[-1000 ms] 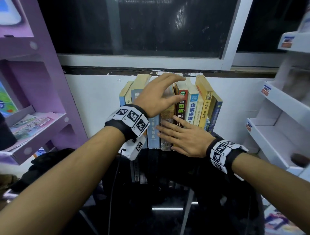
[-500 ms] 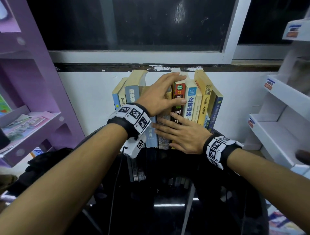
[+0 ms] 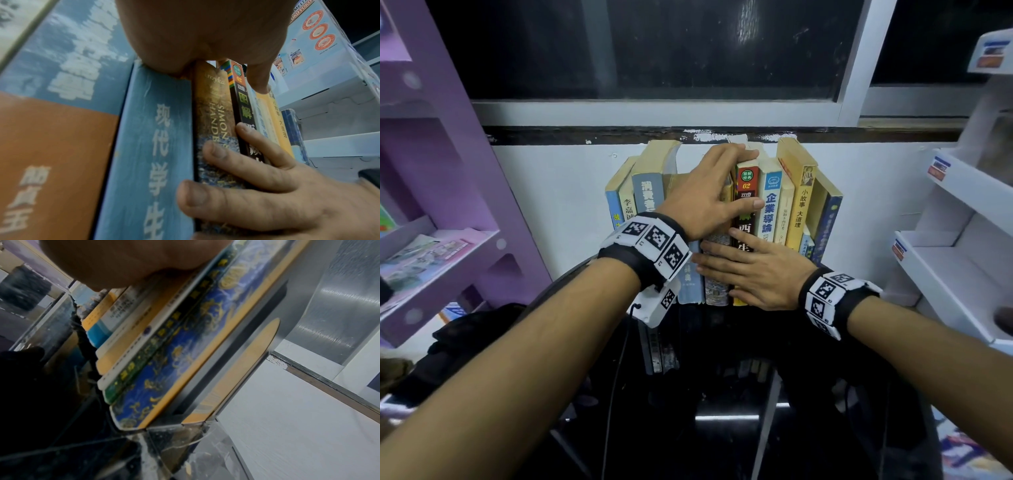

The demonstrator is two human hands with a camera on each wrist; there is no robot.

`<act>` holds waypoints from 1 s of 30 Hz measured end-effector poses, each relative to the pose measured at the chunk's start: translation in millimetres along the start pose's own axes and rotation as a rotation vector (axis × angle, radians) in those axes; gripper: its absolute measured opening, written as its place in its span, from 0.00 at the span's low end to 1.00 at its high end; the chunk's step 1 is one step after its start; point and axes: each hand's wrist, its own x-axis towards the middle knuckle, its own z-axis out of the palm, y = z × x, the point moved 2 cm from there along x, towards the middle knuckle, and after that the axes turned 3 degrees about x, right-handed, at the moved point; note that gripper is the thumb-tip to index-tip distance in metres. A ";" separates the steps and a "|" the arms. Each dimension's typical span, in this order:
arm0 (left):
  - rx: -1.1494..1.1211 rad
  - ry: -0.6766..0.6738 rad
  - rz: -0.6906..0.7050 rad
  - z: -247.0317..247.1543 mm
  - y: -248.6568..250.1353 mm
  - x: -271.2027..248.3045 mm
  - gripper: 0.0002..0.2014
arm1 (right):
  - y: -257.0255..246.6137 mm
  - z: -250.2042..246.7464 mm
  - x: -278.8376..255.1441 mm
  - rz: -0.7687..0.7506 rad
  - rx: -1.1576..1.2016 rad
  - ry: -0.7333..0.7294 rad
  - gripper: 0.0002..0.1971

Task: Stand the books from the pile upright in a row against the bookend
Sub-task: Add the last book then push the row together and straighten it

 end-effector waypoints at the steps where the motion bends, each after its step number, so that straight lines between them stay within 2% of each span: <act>1: -0.003 0.000 0.003 0.4 0.1 0.5 0.29 | -0.2 0.1 -0.2 0.002 -0.004 -0.002 0.33; 8: -0.015 0.002 0.024 -0.2 0.8 -0.5 0.25 | -2.5 -4.0 0.0 0.020 0.045 -0.012 0.33; 13: 0.039 -0.069 0.011 -5.5 7.1 -2.9 0.28 | -7.3 -13.7 -2.6 0.041 0.108 -0.022 0.34; 18: 0.218 -0.040 0.021 -10.4 16.9 1.9 0.31 | -8.8 -24.6 -16.0 0.055 0.134 0.005 0.33; 30: 0.274 -0.148 0.013 1.7 38.6 16.3 0.35 | -8.6 -8.9 -38.9 0.048 0.150 -0.049 0.35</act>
